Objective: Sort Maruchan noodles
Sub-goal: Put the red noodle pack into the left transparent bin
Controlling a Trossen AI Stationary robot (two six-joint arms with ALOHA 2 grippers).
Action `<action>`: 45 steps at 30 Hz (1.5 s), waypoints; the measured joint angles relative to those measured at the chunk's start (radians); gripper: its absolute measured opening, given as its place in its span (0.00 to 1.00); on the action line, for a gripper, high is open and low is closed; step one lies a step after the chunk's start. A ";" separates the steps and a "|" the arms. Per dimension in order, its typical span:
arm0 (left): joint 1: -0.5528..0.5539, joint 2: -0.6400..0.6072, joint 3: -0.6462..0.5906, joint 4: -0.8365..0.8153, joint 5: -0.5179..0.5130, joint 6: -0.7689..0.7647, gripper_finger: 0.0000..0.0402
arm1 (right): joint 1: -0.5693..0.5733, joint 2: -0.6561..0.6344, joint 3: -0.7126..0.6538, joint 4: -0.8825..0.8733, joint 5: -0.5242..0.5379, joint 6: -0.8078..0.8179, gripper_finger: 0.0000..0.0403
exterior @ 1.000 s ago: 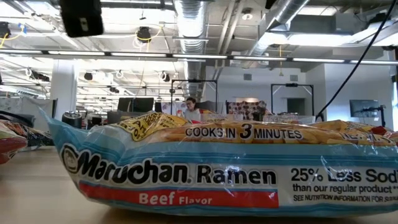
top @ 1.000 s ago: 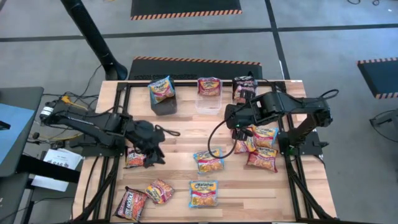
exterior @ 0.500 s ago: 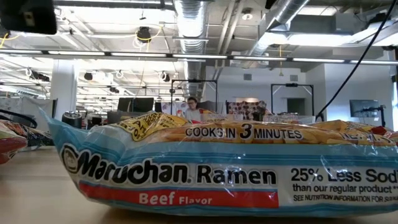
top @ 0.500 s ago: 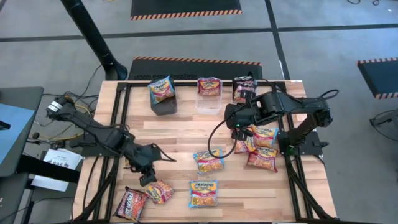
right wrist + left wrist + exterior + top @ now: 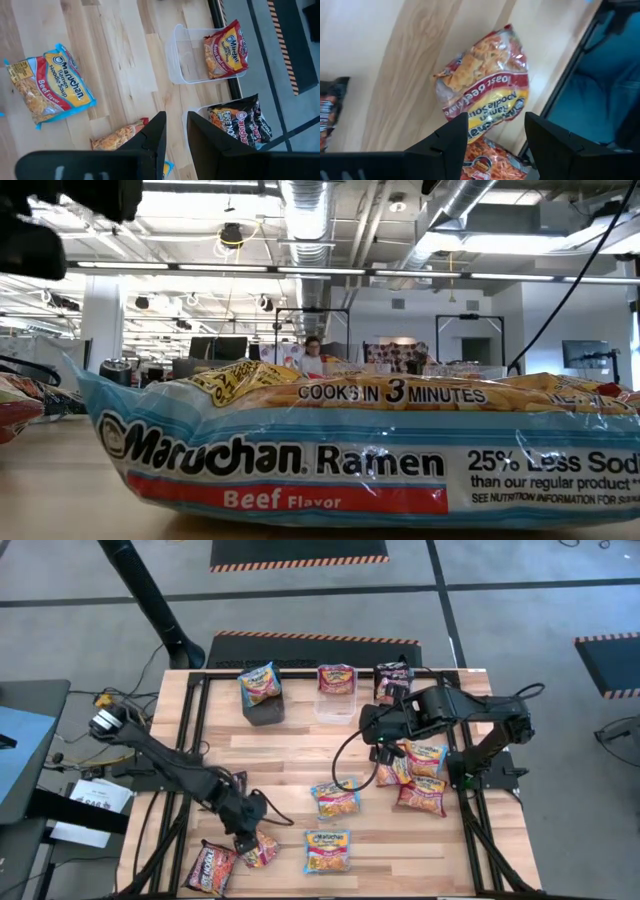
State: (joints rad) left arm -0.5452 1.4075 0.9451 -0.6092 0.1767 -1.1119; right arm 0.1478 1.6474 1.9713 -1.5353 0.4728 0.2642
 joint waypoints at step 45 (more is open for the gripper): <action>-0.004 0.199 0.000 0.116 -0.055 0.134 0.20 | 0.003 0.000 0.000 0.029 -0.001 0.035 0.25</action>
State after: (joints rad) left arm -0.5488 1.6062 0.9451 -0.4935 0.1221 -0.9783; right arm 0.1505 1.6474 1.9713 -1.5066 0.4717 0.2990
